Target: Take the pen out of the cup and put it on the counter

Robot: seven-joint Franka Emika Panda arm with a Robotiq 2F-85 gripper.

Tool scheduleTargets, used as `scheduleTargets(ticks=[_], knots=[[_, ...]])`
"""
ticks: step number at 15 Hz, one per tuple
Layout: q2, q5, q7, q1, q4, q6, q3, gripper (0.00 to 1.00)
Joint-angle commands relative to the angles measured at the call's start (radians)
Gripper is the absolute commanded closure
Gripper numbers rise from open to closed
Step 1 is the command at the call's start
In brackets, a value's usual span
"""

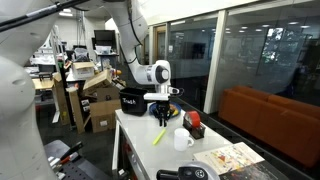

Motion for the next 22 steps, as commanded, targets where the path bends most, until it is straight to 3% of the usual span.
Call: scheduleTargets(ticks=[1,7,18,20,22], knots=[[0.015,0.001,0.002,-0.003,0.021,-0.002,0.001,0.42],[0.01,0.009,0.059,0.006,0.027,-0.013,-0.014,0.01],[-0.04,0.034,0.357,0.022,0.075,-0.073,-0.075,0.0],[-0.058,0.049,0.392,0.017,0.085,-0.115,-0.081,0.0],[-0.049,0.027,0.374,0.013,0.08,-0.08,-0.079,0.0]])
